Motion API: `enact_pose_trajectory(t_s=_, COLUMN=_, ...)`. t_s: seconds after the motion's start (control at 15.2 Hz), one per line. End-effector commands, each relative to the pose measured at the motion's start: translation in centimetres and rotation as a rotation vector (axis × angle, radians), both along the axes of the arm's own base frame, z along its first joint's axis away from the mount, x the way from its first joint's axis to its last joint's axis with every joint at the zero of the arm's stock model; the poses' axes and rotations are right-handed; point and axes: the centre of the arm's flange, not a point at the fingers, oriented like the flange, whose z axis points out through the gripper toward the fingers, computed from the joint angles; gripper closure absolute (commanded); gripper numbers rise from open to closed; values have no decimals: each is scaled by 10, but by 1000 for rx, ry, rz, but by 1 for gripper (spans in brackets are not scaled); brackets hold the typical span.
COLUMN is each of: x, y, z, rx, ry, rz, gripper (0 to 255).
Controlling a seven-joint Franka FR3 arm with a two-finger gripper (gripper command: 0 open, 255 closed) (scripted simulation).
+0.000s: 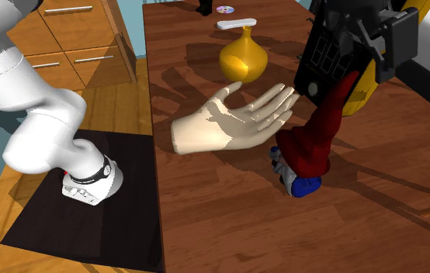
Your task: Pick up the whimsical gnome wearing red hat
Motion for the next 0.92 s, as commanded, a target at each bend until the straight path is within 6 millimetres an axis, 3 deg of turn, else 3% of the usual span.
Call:
enact_pose_trajectory(t_s=0.0, x=1, y=0, z=-8, rx=0, ry=-4, rz=1, gripper=0)
enact_pose_trajectory(t_s=0.26, x=1, y=0, z=-32, rx=0, ry=-4, rz=1, gripper=0)
enact_pose_trajectory(t_s=0.4, x=1, y=0, z=-32, rx=0, ry=-4, rz=1, gripper=0)
enact_pose_trajectory(t_s=0.46, x=2, y=0, z=-32, rx=0, ry=-4, rz=1, gripper=255)
enact_pose_trajectory(t_s=0.86, x=2, y=0, z=-33, rx=0, ry=-4, rz=1, gripper=255)
